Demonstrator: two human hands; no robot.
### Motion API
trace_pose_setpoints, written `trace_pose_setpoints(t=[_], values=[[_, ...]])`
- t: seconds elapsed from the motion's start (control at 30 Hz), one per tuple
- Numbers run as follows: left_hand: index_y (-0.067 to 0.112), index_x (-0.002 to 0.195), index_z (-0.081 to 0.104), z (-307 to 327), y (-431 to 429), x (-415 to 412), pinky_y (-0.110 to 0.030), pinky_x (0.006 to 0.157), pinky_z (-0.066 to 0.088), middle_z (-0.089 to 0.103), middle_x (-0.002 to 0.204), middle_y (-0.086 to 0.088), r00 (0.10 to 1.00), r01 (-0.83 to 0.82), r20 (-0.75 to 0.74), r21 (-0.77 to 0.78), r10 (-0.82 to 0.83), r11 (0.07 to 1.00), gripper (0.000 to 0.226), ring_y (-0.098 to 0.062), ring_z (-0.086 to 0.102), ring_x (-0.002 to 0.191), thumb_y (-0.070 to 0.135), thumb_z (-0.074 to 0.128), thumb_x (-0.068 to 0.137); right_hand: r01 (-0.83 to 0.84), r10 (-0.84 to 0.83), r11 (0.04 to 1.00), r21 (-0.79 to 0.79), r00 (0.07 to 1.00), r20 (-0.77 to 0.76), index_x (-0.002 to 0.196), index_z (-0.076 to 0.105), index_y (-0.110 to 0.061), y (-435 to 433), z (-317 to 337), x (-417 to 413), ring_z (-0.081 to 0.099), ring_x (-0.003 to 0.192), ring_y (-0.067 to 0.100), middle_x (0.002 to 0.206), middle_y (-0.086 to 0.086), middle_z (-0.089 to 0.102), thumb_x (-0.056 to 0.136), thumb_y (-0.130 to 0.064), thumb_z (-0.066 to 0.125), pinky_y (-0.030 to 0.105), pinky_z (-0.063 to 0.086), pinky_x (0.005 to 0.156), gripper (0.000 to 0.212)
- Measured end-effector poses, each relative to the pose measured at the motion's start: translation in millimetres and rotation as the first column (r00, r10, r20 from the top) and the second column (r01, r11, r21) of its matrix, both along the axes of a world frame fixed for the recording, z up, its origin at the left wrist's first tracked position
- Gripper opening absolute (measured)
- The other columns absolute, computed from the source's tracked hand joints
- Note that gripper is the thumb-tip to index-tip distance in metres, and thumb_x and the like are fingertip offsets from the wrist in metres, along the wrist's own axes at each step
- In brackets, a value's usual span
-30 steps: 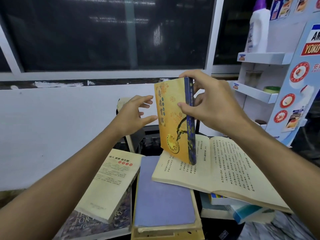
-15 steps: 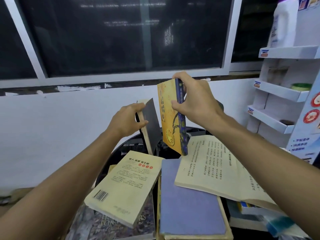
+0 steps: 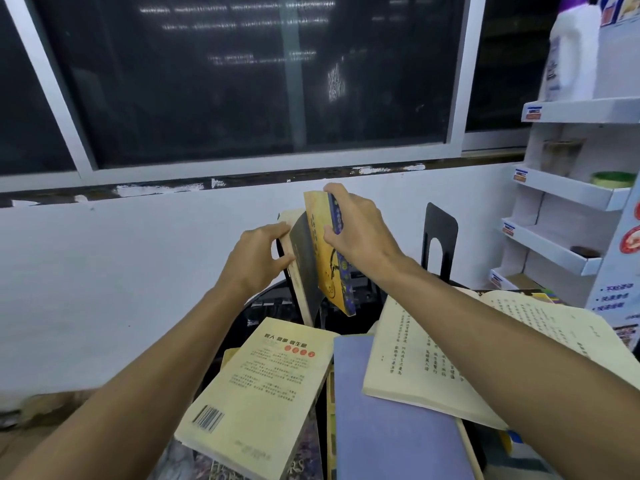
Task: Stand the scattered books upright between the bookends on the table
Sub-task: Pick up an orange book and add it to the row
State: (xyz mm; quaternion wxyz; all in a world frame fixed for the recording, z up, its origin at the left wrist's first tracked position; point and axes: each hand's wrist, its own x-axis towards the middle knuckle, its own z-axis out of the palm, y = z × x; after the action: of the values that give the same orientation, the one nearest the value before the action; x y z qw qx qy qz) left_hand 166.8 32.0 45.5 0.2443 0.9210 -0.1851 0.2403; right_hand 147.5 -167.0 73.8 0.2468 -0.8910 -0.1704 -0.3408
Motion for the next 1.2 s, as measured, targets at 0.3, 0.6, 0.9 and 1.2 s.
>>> trace_pose_setpoints(t=[0.3, 0.6, 0.9, 1.2], values=[[0.018, 0.139, 0.061, -1, 0, 3, -0.033, 0.11, 0.04, 0.065, 0.137, 0.001, 1.0, -0.015, -0.018, -0.043, 0.015, 0.999, 0.056, -0.024, 0.054, 0.134, 0.025, 0.08, 0.087, 0.057, -0.057, 0.998, 0.013, 0.998, -0.001, 0.137, 0.041, -0.016, 23, -29, 27, 0.062, 0.087, 0.025, 0.105, 0.009, 0.062, 0.092, -0.011, 0.065, 0.037, 0.054, 0.073, 0.051], [0.019, 0.139, 0.062, -2, 1, 4, -0.031, 0.111, 0.04, 0.066, 0.136, 0.002, 0.999, -0.035, -0.035, -0.082, 0.033, 0.996, 0.057, -0.02, 0.053, 0.136, 0.026, 0.081, 0.086, -0.039, 0.045, 0.993, 0.108, 0.997, -0.06, 0.138, 0.039, -0.015, 34, -60, 30, 0.064, 0.091, 0.03, 0.114, 0.011, 0.059, 0.095, -0.011, 0.063, 0.045, 0.056, 0.073, 0.049], [0.018, 0.141, 0.059, -1, -1, 2, -0.029, 0.115, 0.036, 0.062, 0.14, 0.003, 0.998, -0.037, -0.05, -0.098, 0.032, 0.995, 0.059, -0.017, 0.051, 0.138, 0.024, 0.08, 0.087, -0.08, 0.103, 0.976, 0.201, 0.989, -0.106, 0.14, 0.037, -0.018, 30, -76, 34, 0.06, 0.091, 0.022, 0.113, 0.009, 0.06, 0.096, -0.016, 0.066, 0.033, 0.05, 0.073, 0.053], [0.02, 0.144, 0.057, 1, -5, 0, -0.029, 0.115, 0.032, 0.059, 0.144, 0.005, 0.996, -0.045, -0.078, -0.091, 0.038, 0.995, 0.058, -0.019, 0.042, 0.143, 0.022, 0.077, 0.09, -0.244, 0.275, 0.956, 0.165, 0.938, -0.209, 0.146, 0.034, -0.036, 11, -72, 31, 0.063, 0.081, 0.008, 0.102, -0.01, 0.056, 0.096, -0.031, 0.069, 0.034, 0.057, 0.081, 0.062]])
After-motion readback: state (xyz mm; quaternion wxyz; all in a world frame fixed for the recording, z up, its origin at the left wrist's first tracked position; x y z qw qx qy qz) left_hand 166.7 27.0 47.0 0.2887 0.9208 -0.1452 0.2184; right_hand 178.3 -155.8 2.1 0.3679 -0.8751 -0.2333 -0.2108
